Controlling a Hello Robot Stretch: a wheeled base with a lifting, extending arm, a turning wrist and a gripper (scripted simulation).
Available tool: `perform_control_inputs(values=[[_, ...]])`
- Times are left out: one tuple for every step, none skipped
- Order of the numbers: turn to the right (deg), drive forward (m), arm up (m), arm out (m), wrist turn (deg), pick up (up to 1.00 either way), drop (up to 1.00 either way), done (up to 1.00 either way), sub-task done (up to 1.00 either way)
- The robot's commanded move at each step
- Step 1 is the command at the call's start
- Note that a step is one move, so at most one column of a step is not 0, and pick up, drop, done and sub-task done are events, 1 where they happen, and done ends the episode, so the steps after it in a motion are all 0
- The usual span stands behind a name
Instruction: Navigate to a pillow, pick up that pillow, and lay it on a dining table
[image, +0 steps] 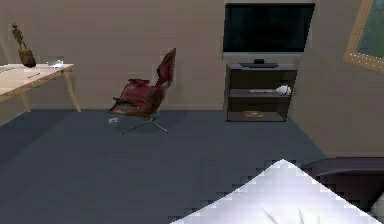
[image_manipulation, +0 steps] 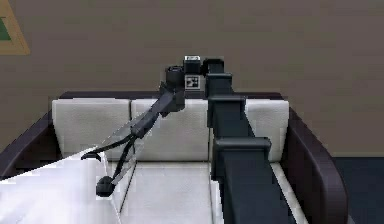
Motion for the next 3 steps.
perform_control_inputs(values=[[0.0, 0.00, 0.00, -0.30, 0.0, 0.00, 0.00, 0.00, 0.00], [-33.0, 0.00, 0.00, 0.00, 0.0, 0.00, 0.00, 0.00, 0.00], [0.0, 1.00, 0.00, 0.00, 0.0, 0.00, 0.00, 0.00, 0.00]])
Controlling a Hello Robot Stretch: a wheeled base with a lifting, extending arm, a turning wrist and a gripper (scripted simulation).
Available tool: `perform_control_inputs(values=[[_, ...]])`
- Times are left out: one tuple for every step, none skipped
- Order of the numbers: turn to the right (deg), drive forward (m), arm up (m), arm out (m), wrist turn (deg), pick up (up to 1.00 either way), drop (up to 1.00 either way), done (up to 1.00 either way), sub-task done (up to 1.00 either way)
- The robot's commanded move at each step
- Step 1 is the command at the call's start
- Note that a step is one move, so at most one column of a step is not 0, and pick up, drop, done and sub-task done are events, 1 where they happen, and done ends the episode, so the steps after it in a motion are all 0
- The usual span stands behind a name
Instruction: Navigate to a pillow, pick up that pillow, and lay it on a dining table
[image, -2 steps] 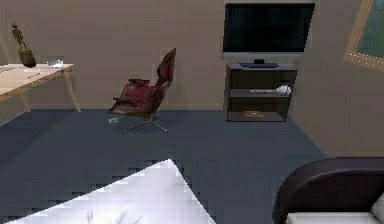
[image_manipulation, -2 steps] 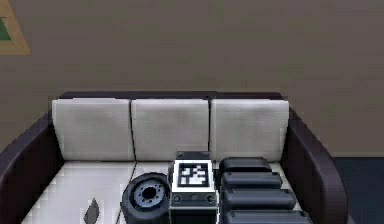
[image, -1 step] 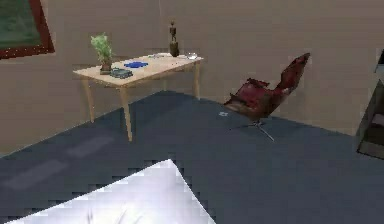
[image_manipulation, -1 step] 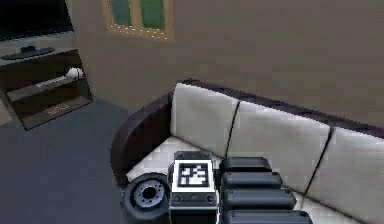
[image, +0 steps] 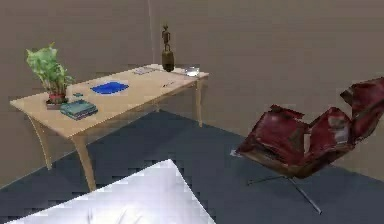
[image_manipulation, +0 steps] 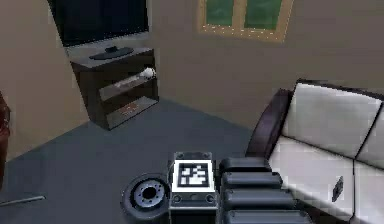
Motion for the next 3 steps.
perform_control_inputs(values=[[0.0, 1.00, 0.00, 0.00, 0.0, 0.00, 0.00, 0.00, 0.00], [-3.0, 0.00, 0.00, 0.00, 0.0, 0.00, 0.00, 0.00, 0.00], [0.0, 0.35, 0.00, 0.00, 0.0, 0.00, 0.00, 0.00, 0.00]])
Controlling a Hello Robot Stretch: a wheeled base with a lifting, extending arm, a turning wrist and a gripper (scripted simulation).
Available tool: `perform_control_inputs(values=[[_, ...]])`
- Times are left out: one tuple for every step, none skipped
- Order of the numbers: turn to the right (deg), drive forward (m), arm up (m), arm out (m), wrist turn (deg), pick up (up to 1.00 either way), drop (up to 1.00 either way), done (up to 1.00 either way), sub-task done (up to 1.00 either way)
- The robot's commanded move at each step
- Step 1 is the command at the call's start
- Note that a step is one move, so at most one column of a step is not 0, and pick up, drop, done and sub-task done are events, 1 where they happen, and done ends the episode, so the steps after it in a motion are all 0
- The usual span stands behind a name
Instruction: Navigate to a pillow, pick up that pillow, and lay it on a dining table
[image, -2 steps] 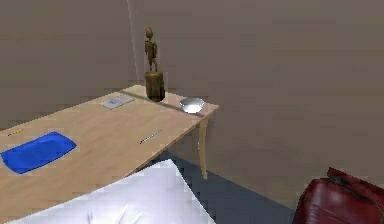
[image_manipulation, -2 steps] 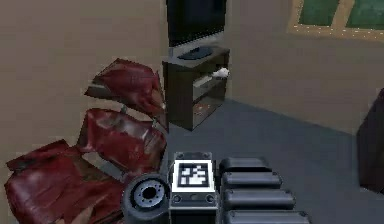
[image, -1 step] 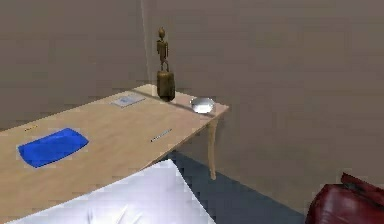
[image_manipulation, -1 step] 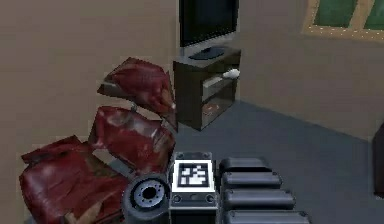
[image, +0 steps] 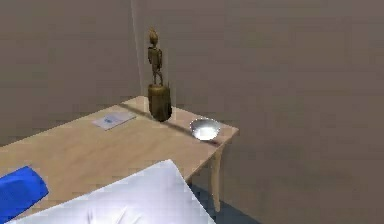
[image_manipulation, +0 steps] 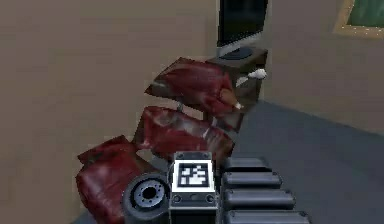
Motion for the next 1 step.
perform_control_inputs(values=[[-45.0, 0.00, 0.00, 0.00, 0.0, 0.00, 0.00, 0.00, 0.00]])
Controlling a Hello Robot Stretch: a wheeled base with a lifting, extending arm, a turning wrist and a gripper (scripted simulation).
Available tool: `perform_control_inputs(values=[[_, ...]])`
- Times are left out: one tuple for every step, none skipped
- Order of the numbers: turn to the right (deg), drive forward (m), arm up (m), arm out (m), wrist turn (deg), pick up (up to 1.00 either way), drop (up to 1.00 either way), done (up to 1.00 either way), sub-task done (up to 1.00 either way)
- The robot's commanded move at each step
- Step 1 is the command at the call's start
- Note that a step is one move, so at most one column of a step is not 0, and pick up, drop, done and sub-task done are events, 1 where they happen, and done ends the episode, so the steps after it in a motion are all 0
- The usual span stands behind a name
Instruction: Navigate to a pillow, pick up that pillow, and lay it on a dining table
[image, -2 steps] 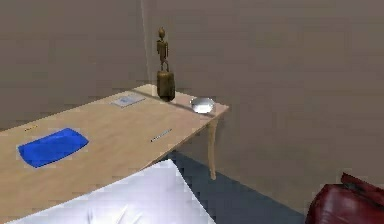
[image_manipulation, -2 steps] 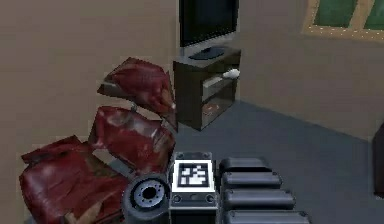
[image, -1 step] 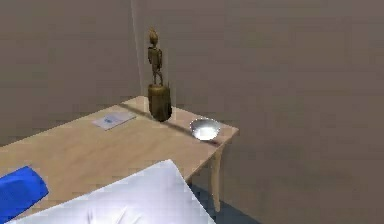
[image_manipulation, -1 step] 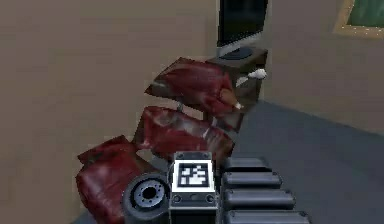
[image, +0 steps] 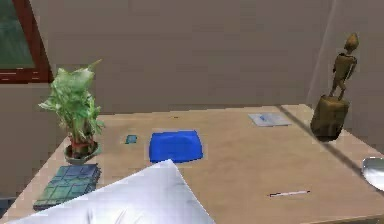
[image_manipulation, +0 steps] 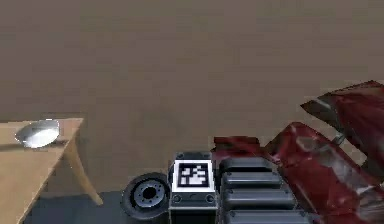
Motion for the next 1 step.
perform_control_inputs(values=[[-27.0, 0.00, 0.00, 0.00, 0.0, 0.00, 0.00, 0.00, 0.00]])
